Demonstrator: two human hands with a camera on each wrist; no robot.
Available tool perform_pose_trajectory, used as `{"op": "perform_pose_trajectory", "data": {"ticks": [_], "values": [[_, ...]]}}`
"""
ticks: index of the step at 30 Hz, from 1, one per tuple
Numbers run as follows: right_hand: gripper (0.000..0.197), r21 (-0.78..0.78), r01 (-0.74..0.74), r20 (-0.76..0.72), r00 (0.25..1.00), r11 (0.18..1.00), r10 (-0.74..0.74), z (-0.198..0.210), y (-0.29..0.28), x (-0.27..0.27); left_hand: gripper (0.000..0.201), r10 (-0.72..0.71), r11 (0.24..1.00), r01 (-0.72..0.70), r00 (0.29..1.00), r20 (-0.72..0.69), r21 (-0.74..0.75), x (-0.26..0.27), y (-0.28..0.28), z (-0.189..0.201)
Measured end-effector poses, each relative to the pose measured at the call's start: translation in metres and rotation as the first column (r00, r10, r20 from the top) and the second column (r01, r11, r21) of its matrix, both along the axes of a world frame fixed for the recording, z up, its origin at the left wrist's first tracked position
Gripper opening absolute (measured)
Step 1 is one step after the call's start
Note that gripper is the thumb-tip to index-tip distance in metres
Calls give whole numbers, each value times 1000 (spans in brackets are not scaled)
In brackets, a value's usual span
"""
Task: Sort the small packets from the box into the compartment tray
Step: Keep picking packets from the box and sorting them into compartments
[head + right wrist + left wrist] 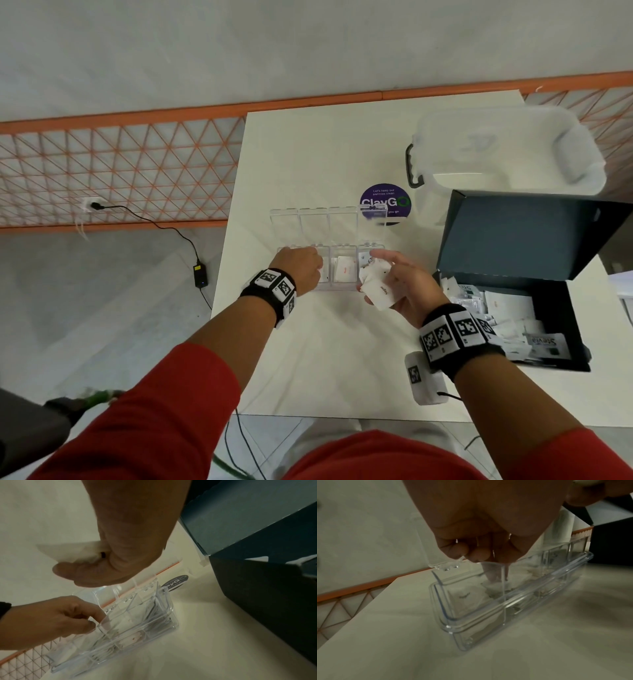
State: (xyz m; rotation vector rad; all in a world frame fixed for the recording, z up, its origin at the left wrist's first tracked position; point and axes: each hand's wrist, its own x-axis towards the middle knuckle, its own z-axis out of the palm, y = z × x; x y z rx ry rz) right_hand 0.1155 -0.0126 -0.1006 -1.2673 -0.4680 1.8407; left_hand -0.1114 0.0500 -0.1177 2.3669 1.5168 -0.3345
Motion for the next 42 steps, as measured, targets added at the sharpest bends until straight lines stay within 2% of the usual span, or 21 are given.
{"op": "perform_pose_trajectory", "data": {"ticks": [4,7,10,12,14,18,22,24,28,29,32,34,37,42], "values": [[51,-26,-19,-32,999,999,18,1,2,-3,33,38,999,-37,999,32,-21,0,0,0],[48,-27,-26,-15,1000,999,26,2,2,-4,21,94,995,-96,982,162,4,-2,-1,8],[44,-16,-10,24,1000,1000,11,1,1,-5,12,151,983,-180,908,390,40,2,-5,22],[44,7,25,67,997,1000,-25,0,1,-8,14,250,968,-223,829,499,-115,10,-11,33],[45,38,86,89,992,996,-89,1,2,-11,27,350,930,-229,786,509,-286,23,-18,39],[47,82,177,64,981,981,-182,2,2,-15,50,384,898,-212,807,449,-386,44,-29,39],[51,101,159,40,986,982,-163,2,1,-19,41,494,837,-269,748,444,-476,47,-30,35],[53,103,145,34,988,984,-149,2,-1,-20,33,538,815,-278,688,487,-508,45,-29,35],[50,98,113,48,992,989,-118,0,-6,-18,29,671,741,-361,429,604,-567,38,-24,40],[49,103,115,51,991,988,-120,0,-7,-18,31,695,718,-359,393,602,-596,36,-24,41],[48,118,140,47,988,983,-147,-1,-7,-19,35,725,681,-292,394,564,-671,36,-29,42],[46,119,126,44,990,985,-132,0,-7,-19,33,730,678,-285,369,575,-677,38,-32,44],[43,97,86,24,996,992,-88,0,-7,-19,34,721,691,-360,273,637,-627,39,-30,47],[40,76,33,16,999,997,-35,2,-7,-22,17,627,762,-436,312,714,-478,39,-31,47]]}}
